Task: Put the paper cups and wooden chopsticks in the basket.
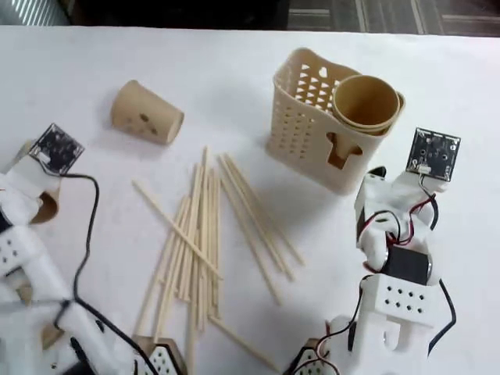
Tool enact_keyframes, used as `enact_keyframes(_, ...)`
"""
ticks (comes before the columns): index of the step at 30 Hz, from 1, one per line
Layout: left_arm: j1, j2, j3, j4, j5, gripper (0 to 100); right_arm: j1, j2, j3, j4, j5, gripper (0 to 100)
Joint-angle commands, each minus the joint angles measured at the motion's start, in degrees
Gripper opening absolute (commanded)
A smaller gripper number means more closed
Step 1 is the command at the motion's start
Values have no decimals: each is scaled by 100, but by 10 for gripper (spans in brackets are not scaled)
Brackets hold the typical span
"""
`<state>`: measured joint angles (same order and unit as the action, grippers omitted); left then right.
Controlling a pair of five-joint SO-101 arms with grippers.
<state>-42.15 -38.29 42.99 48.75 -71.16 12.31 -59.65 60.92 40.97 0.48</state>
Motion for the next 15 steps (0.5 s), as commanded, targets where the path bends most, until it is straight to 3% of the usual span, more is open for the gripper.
enact_keyframes(1, 435, -1024, -466, 466, 607, 22, 268, -92, -79, -101, 26, 177)
enact_keyframes(7, 1499, -1798, -1196, 905, 1749, 22, 804, -92, -70, -382, 18, 176)
enact_keyframes(15, 3301, -1798, -2822, 1758, 3182, 21, 804, -84, -62, -382, 18, 176)
